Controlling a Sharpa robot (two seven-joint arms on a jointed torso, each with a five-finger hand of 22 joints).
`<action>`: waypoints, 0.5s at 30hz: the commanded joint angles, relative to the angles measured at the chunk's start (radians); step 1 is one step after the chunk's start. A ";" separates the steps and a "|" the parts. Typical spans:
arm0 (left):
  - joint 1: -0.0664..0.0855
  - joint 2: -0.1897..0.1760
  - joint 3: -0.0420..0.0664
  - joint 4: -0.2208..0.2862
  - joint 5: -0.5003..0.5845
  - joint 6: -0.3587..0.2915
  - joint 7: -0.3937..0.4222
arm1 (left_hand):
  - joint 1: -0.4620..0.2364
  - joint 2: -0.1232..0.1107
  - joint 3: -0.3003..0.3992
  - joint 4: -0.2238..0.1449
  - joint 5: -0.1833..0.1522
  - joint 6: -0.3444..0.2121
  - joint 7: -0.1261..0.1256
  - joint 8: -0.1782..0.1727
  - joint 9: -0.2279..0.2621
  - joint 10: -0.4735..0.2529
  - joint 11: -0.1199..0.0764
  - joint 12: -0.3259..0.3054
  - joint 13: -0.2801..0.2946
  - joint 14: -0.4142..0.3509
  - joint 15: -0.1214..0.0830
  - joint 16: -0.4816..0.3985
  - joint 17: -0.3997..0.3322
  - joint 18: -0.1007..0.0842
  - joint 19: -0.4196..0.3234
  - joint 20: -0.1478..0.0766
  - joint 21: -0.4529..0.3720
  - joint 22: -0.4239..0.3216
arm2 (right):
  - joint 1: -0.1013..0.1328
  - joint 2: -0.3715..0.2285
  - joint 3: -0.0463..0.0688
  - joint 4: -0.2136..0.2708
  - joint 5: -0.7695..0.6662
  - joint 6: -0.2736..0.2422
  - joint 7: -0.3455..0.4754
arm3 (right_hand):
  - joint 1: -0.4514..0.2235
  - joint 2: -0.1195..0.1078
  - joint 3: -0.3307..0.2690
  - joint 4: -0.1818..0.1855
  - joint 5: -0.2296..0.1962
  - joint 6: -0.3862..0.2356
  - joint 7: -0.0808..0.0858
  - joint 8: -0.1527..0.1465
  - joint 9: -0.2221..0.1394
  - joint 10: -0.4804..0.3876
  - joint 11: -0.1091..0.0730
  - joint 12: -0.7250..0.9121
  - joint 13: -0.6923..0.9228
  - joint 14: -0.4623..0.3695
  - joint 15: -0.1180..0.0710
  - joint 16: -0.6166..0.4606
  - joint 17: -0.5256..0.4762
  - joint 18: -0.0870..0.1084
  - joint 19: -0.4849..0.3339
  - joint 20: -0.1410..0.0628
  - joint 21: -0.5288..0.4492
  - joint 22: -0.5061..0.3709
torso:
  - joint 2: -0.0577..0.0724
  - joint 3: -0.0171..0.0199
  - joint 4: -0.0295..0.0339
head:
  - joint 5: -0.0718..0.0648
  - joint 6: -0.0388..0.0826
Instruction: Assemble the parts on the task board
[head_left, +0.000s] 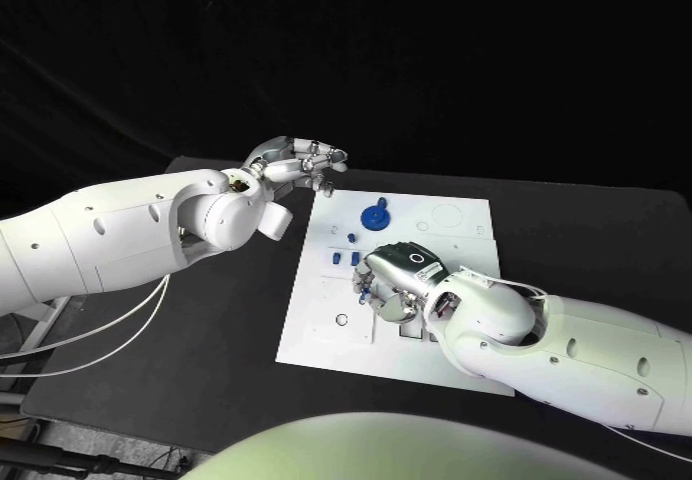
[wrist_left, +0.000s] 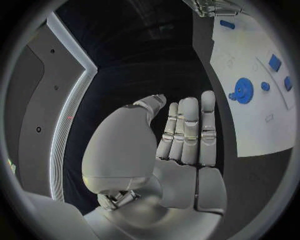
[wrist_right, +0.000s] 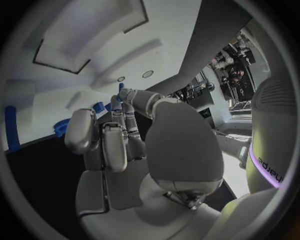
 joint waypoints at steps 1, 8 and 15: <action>0.000 0.003 0.000 0.001 0.007 0.017 0.005 | -0.009 0.000 -0.004 0.001 -0.005 -0.006 0.001 0.004 0.002 -0.006 0.002 0.002 -0.002 -0.004 0.003 -0.005 -0.001 0.009 0.003 0.002 -0.006 -0.001 | -0.004 0.004 0.000 -0.005 -0.018 0.007 0.014 | 0.004 0.014 0.005 -0.002 0.003 0.002 0.001 0.002 0.001 0.057 -0.047 0.002 0.047 0.067 -0.006 0.006 0.044 -0.007 -0.002 -0.007 -0.002 0.004 | 0.000 0.0000 0.0004 | 0.005 -0.004; 0.000 0.004 0.000 0.001 0.007 0.021 0.000 | -0.010 0.000 -0.004 0.001 -0.005 -0.006 0.001 0.004 0.002 -0.007 0.002 0.002 -0.002 -0.004 0.003 -0.005 -0.002 0.009 0.003 0.003 -0.007 -0.002 | -0.008 0.006 -0.002 -0.011 -0.017 0.011 0.016 | 0.004 0.014 0.004 -0.002 0.003 0.001 0.002 0.002 0.001 0.057 -0.047 0.001 0.048 0.067 -0.006 0.006 0.044 -0.007 -0.002 -0.007 -0.002 0.004 | 0.000 0.0003 -0.0008 | 0.008 -0.008; 0.000 0.004 0.000 -0.001 0.006 0.026 -0.006 | -0.010 0.000 -0.004 0.002 -0.005 -0.007 0.001 0.004 0.002 -0.008 0.002 0.002 -0.002 -0.004 0.003 -0.005 -0.002 0.010 0.004 0.003 -0.007 -0.002 | -0.009 0.006 -0.002 -0.012 -0.017 0.018 0.015 | 0.004 0.014 0.004 -0.002 0.003 0.001 0.002 0.002 0.001 0.057 -0.047 0.001 0.048 0.067 -0.006 0.006 0.044 -0.007 -0.002 -0.007 -0.002 0.004 | 0.000 0.0007 -0.0002 | 0.013 -0.008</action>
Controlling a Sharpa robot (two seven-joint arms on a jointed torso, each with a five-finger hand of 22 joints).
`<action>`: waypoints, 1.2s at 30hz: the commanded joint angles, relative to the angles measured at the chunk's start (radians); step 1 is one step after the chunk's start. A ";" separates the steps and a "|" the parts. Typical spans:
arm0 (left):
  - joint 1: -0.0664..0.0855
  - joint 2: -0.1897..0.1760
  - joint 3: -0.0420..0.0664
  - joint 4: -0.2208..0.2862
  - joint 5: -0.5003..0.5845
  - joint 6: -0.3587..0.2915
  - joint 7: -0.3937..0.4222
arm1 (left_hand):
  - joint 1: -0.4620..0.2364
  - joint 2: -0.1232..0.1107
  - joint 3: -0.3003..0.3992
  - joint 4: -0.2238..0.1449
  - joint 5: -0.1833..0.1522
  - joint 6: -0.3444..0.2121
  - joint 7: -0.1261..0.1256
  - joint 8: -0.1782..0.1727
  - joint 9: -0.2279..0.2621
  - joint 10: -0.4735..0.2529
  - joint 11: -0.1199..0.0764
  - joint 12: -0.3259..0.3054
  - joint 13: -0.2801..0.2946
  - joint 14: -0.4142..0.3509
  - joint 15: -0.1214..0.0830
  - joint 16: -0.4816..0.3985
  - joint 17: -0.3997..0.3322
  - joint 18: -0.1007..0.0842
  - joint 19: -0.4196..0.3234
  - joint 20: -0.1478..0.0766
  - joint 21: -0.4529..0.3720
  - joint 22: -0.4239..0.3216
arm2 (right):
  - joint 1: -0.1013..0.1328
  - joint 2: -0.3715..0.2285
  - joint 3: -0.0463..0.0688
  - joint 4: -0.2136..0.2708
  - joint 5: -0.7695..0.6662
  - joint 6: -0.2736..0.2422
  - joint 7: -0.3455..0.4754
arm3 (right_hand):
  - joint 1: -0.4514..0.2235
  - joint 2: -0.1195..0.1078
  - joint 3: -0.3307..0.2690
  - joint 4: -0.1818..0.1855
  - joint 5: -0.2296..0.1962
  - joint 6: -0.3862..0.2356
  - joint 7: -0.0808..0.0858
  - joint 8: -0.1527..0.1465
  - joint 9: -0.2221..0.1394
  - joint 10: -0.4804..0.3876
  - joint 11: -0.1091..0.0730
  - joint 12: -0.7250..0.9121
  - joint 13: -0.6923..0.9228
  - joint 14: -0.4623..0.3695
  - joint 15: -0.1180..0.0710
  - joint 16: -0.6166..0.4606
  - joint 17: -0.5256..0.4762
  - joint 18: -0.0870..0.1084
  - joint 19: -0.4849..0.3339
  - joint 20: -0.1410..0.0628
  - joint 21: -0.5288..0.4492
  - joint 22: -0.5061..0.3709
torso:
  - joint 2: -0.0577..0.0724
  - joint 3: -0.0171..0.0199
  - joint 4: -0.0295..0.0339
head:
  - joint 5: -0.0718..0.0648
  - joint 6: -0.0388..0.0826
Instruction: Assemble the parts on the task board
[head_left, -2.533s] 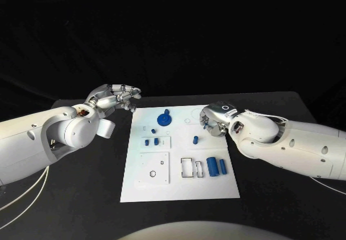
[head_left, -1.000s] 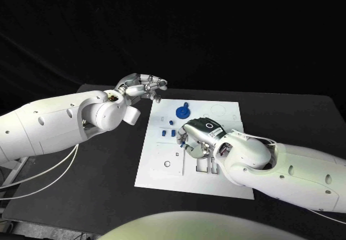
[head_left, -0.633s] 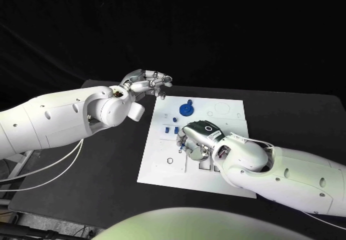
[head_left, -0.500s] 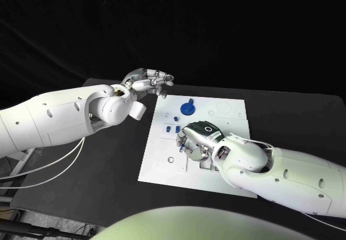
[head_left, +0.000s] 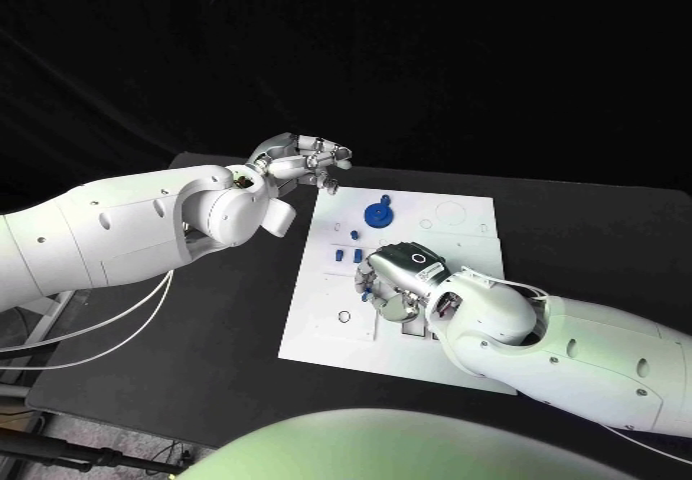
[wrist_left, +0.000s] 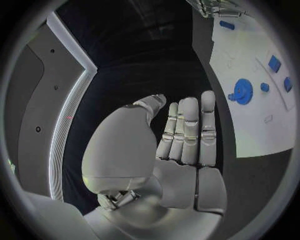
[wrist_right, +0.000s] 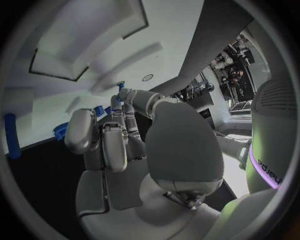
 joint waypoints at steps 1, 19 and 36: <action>0.000 0.003 0.000 0.001 0.006 0.022 -0.002 | -0.009 0.001 -0.005 0.002 -0.005 -0.007 0.001 0.004 0.001 -0.008 0.002 0.002 -0.001 -0.004 0.003 -0.005 -0.001 0.010 0.004 0.003 -0.004 -0.001 | -0.002 0.001 -0.001 0.000 -0.015 0.017 0.008 | 0.002 0.015 0.005 -0.002 0.003 0.001 0.002 0.002 0.001 0.057 -0.046 0.007 0.048 0.067 -0.006 0.006 0.044 -0.007 -0.002 -0.007 -0.002 0.005 | 0.000 0.0002 0.0000 | 0.002 0.000; 0.000 0.003 0.000 0.000 0.004 0.026 -0.007 | -0.009 0.001 -0.005 0.002 -0.005 -0.008 0.001 0.004 0.001 -0.010 0.002 0.002 -0.001 -0.004 0.003 -0.005 -0.001 0.010 0.004 0.003 -0.004 -0.001 | -0.009 0.015 -0.002 -0.014 -0.029 0.062 -0.018 | 0.000 0.015 0.005 -0.003 0.002 0.000 0.003 0.000 0.002 0.056 -0.046 0.005 0.049 0.067 -0.006 0.007 0.044 -0.006 -0.004 -0.007 -0.006 0.003 | 0.001 -0.0006 0.0006 | 0.004 0.000; 0.000 0.008 -0.003 -0.011 -0.001 0.025 -0.018 | -0.009 0.003 -0.005 0.004 -0.004 -0.009 0.001 0.004 0.001 -0.013 0.003 0.001 -0.001 -0.005 0.004 -0.005 -0.001 0.010 0.004 0.003 -0.006 -0.002 | -0.020 0.011 -0.002 -0.001 -0.026 0.080 -0.039 | -0.017 0.011 -0.003 -0.007 -0.009 -0.012 0.008 -0.007 0.006 0.044 -0.041 -0.006 0.056 0.066 -0.001 0.009 0.040 -0.005 -0.009 -0.003 -0.011 0.003 | -0.001 -0.0011 0.0003 | 0.004 0.000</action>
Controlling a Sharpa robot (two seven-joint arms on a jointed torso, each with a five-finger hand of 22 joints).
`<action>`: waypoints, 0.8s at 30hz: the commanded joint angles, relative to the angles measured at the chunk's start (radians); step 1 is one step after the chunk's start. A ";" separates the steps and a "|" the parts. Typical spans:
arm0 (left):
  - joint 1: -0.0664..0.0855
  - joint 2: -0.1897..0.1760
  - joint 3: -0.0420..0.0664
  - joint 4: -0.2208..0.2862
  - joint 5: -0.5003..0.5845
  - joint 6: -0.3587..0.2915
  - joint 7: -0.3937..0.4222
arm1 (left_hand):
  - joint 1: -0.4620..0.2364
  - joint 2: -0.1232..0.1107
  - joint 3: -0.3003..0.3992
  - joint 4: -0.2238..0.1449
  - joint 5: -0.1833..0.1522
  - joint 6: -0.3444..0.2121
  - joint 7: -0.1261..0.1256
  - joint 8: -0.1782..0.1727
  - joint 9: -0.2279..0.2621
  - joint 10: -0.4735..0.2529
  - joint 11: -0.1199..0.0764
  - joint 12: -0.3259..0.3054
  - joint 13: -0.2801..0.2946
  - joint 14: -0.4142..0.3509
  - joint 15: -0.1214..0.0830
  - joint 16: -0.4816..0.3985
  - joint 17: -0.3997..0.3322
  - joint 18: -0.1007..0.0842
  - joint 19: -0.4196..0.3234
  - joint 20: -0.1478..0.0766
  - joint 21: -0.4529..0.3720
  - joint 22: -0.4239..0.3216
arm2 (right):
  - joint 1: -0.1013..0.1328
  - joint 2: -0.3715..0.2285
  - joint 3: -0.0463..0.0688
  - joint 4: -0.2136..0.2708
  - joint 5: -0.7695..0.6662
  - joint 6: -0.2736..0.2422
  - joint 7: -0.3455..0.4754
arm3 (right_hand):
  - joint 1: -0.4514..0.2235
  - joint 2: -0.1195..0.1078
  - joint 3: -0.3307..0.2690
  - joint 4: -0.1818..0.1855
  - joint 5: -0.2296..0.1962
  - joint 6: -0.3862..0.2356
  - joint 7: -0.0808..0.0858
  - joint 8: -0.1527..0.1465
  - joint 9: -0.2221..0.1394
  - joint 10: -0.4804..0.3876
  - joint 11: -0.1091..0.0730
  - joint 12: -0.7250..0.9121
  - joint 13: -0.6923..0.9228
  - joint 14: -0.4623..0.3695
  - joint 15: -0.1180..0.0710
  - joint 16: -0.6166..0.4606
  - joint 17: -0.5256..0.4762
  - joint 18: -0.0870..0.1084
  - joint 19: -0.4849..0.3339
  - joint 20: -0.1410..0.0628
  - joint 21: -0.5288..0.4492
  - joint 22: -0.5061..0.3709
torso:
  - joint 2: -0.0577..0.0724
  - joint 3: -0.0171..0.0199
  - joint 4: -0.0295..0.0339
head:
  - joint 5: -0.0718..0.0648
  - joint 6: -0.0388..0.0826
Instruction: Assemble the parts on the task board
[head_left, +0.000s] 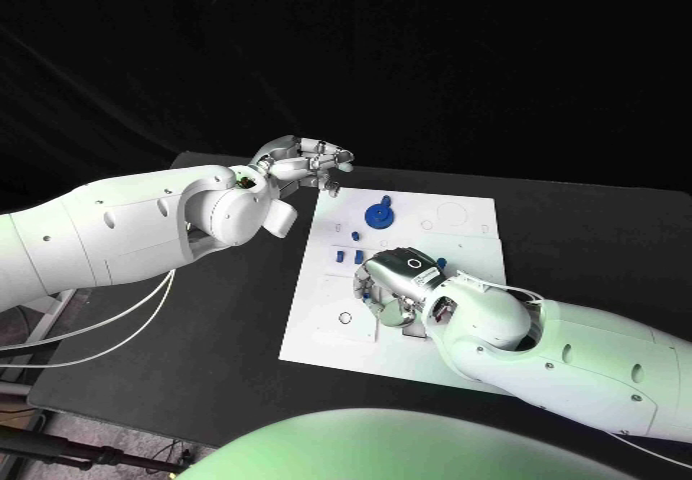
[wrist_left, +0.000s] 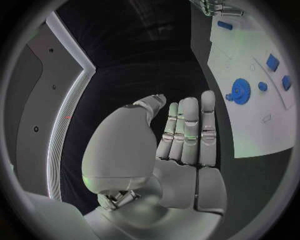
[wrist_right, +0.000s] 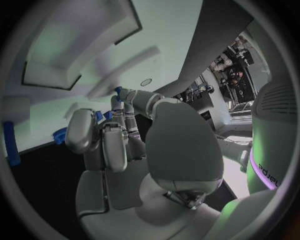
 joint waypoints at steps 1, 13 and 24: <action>0.000 0.002 0.000 0.001 0.000 0.016 -0.001 | -0.010 0.003 -0.005 0.004 -0.004 -0.010 0.001 0.003 0.002 -0.010 0.000 0.001 -0.002 -0.005 0.004 -0.005 -0.001 0.010 0.004 0.003 -0.007 -0.002 | -0.006 -0.003 -0.004 -0.002 -0.009 0.048 -0.017 | -0.011 0.000 -0.006 -0.003 -0.007 -0.012 0.006 -0.009 0.003 0.038 -0.042 -0.010 0.056 0.066 0.000 0.004 0.037 -0.004 -0.007 0.001 -0.010 0.002 | -0.001 0.0003 -0.0004 | 0.000 0.000; 0.000 0.002 -0.001 -0.002 -0.001 0.019 -0.004 | -0.010 0.003 -0.006 0.005 -0.004 -0.012 0.002 0.003 0.002 -0.014 0.000 0.001 -0.002 -0.005 0.004 -0.005 -0.002 0.010 0.005 0.004 -0.008 -0.002 | -0.005 -0.026 -0.004 0.010 0.014 -0.013 0.009 | -0.070 -0.046 -0.049 -0.019 -0.009 -0.143 0.050 -0.088 -0.031 -0.227 0.023 -0.053 -0.003 -0.037 0.057 -0.160 -0.189 0.056 -0.205 0.057 -0.325 -0.166 | -0.001 0.0016 -0.0001 | -0.001 0.000; -0.002 -0.002 -0.003 -0.004 -0.001 0.023 -0.007 | -0.010 0.003 -0.006 0.005 -0.004 -0.012 0.002 0.003 0.002 -0.015 0.001 0.000 -0.002 -0.005 0.005 -0.005 -0.002 0.010 0.005 0.004 -0.008 -0.002 | 0.037 -0.142 0.008 0.100 0.052 -0.093 0.007 | -0.065 -0.028 -0.058 -0.019 0.005 -0.105 0.054 -0.069 -0.032 -0.205 0.020 0.000 0.000 -0.026 0.054 -0.131 -0.177 0.049 -0.174 0.055 -0.287 -0.142 | -0.004 0.0005 -0.0008 | -0.010 0.002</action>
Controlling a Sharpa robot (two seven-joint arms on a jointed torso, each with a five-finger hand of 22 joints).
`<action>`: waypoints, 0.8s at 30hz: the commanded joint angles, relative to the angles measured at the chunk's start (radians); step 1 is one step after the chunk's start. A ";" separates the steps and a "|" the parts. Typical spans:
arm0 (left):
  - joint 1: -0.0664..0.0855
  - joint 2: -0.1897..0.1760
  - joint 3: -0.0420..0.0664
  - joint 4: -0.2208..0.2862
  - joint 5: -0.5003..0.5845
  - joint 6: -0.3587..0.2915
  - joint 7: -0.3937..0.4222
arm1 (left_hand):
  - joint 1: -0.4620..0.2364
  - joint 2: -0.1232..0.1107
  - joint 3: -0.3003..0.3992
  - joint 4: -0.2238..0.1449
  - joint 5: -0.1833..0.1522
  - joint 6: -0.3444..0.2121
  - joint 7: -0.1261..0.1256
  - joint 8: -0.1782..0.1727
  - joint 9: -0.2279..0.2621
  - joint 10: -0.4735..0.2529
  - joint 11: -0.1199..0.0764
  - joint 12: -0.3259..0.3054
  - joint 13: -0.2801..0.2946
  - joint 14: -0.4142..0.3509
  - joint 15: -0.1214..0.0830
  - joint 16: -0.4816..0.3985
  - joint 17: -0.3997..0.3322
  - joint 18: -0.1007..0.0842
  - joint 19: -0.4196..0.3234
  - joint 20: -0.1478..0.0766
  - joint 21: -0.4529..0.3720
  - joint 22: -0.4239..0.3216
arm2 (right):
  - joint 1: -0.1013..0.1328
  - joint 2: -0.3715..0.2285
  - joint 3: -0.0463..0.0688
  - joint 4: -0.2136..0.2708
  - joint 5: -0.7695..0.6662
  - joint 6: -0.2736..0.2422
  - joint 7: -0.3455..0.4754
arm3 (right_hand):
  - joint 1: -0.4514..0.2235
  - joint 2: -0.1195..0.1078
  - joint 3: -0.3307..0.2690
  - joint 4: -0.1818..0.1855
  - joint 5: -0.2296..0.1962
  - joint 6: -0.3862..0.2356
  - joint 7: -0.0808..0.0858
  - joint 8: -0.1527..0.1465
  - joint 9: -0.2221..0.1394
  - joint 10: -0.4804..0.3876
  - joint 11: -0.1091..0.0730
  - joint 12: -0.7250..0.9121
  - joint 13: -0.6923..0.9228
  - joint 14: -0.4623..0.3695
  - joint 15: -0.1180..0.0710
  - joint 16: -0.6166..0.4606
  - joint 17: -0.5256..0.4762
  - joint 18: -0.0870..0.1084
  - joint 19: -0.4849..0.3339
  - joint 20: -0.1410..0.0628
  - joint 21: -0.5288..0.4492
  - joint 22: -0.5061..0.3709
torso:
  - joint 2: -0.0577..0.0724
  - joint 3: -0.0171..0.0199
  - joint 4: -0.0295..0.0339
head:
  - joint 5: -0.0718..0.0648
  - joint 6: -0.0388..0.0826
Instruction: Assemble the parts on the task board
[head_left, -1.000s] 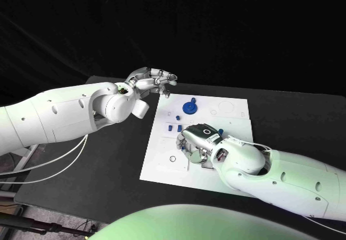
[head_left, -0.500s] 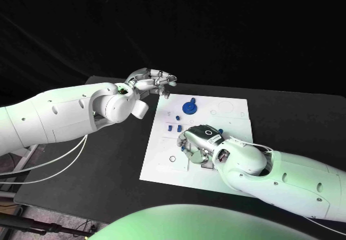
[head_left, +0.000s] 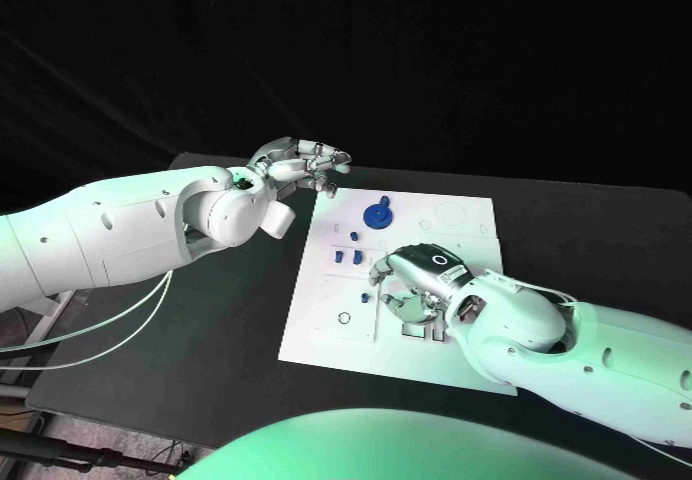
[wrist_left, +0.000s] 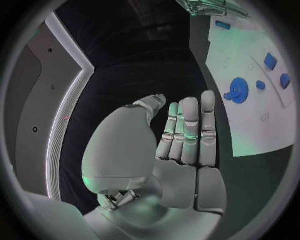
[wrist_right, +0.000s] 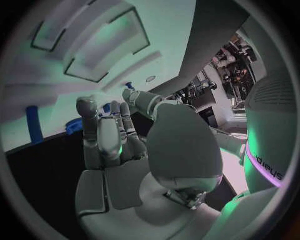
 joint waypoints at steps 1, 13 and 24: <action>-0.001 -0.001 -0.001 0.001 -0.001 0.020 0.001 | -0.010 0.003 -0.003 0.002 -0.004 -0.009 -0.001 0.003 0.002 -0.007 0.001 0.000 -0.001 -0.005 0.005 -0.005 -0.001 0.010 0.005 0.004 -0.005 -0.002 | 0.023 -0.039 0.005 0.027 0.039 -0.051 0.002 | -0.001 0.005 0.007 -0.001 0.001 0.007 -0.001 0.004 0.000 0.007 0.000 0.010 0.001 0.007 -0.003 0.009 0.007 0.009 0.012 0.002 0.012 0.007 | -0.001 -0.0006 0.0001 | -0.007 0.006; -0.002 -0.002 -0.005 -0.001 -0.001 0.030 -0.002 | -0.010 0.004 -0.003 0.002 -0.004 -0.009 -0.001 0.003 0.002 -0.008 0.001 0.000 -0.001 -0.006 0.005 -0.005 -0.001 0.010 0.005 0.004 -0.005 -0.002 | 0.151 -0.166 0.012 -0.005 0.208 0.114 -0.009 | 0.162 0.044 -0.597 0.307 -0.030 -0.086 -0.023 -0.041 -0.062 -0.120 0.013 0.119 -0.021 -0.042 0.015 0.036 -0.052 0.021 -0.022 0.021 -0.123 -0.061 | -0.006 -0.0042 -0.0061 | -0.036 0.032; -0.004 -0.003 -0.006 0.002 -0.006 0.031 -0.002 | -0.009 0.006 -0.003 0.002 -0.003 -0.010 -0.001 0.003 0.002 -0.010 0.001 0.001 -0.001 -0.006 0.005 -0.005 -0.001 0.010 0.006 0.004 -0.006 -0.003 | 0.146 -0.169 0.007 -0.029 0.162 0.208 -0.018 | 0.239 0.056 -0.613 0.365 -0.034 -0.101 -0.019 -0.036 -0.079 -0.129 0.010 0.169 -0.025 -0.049 0.013 0.044 -0.071 0.022 -0.016 0.019 -0.129 -0.057 | -0.006 -0.0049 -0.0048 | -0.029 0.030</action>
